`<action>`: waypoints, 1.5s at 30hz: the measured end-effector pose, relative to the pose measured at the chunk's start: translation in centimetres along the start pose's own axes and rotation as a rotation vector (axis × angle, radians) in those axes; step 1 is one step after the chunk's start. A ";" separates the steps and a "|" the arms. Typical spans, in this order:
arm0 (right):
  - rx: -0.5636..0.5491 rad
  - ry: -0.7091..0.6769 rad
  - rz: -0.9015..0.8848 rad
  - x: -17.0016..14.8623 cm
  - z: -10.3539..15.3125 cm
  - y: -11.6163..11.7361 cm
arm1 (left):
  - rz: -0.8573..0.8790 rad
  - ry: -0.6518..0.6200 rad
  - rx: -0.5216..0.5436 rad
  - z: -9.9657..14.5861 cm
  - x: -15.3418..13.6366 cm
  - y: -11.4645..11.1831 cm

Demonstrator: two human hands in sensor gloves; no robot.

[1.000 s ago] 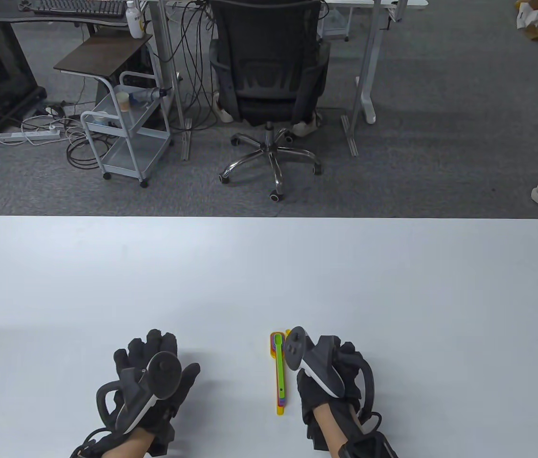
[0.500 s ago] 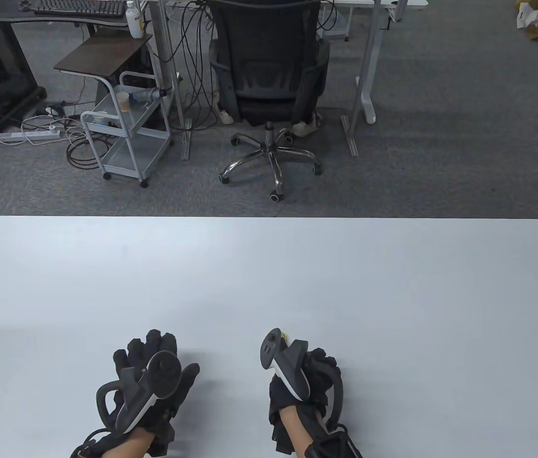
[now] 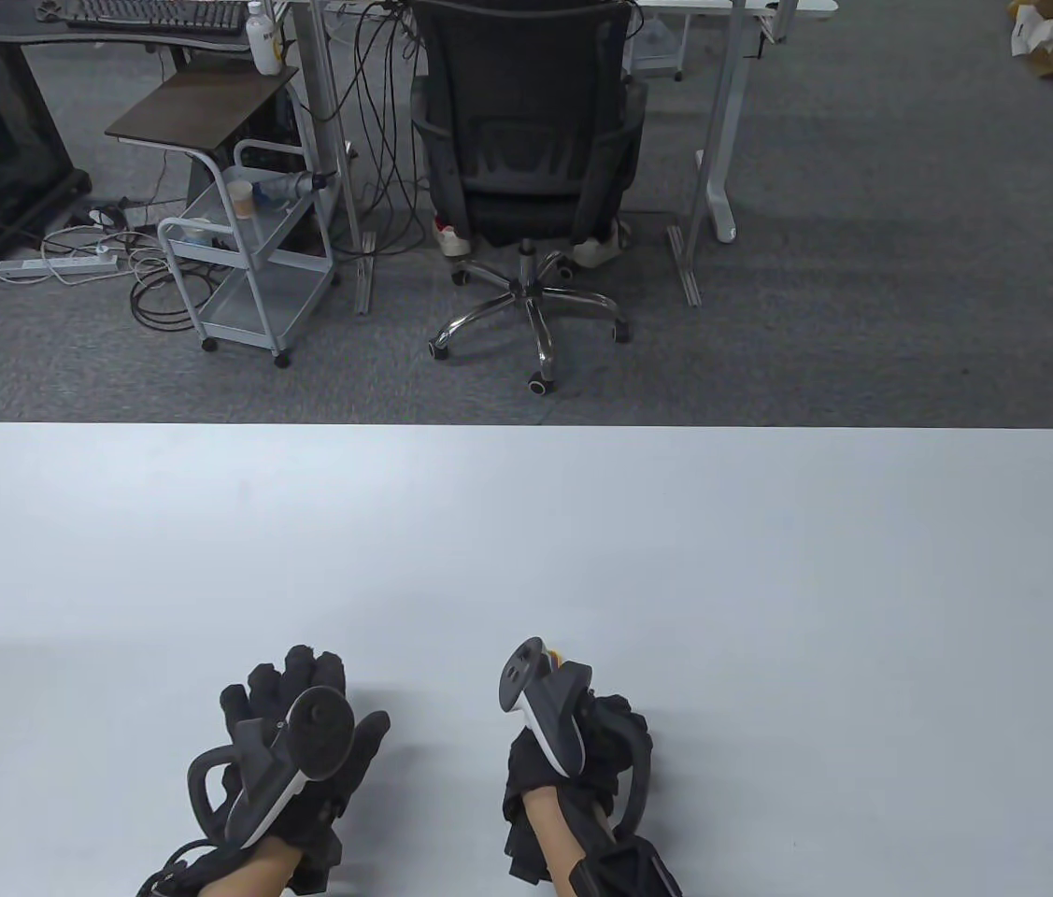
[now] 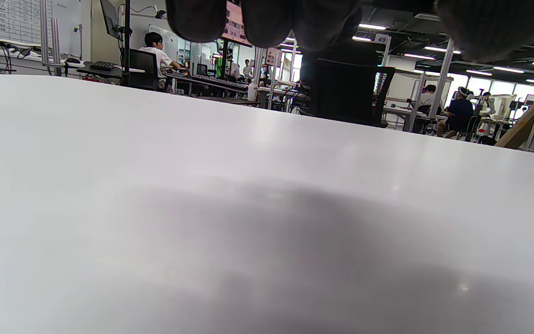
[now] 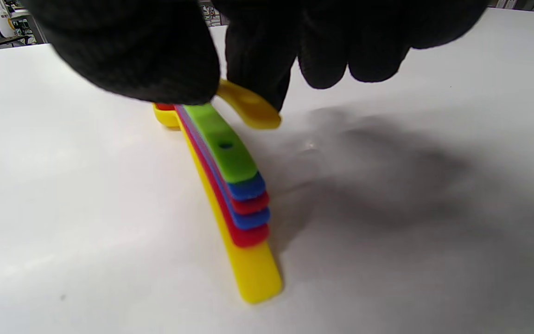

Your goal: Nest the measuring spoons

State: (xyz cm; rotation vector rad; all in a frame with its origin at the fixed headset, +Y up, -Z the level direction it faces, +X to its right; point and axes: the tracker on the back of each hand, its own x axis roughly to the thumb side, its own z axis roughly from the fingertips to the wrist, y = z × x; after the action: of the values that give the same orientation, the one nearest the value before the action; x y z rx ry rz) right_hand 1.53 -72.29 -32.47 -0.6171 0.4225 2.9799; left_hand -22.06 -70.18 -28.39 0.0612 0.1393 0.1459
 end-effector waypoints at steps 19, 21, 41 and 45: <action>0.032 0.044 0.022 1.3 -1.1 0.9 | -0.002 0.012 -0.015 -0.1 -0.1 -0.1; 0.032 0.046 0.023 1.2 -1.1 0.8 | -0.003 0.012 -0.016 -0.1 -0.1 -0.1; 0.039 0.010 -0.011 1.1 -1.1 0.2 | 0.004 0.020 -0.018 -0.2 -0.2 -0.1; 0.002 -0.014 -0.019 0.6 -1.0 -0.7 | 0.006 0.021 -0.016 -0.2 -0.3 -0.1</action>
State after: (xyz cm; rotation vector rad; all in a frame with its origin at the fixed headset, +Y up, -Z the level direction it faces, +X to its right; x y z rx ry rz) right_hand 1.41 -71.91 -33.74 -0.5967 0.4159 2.9635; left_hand -22.34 -70.33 -28.58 0.0447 0.1589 0.1539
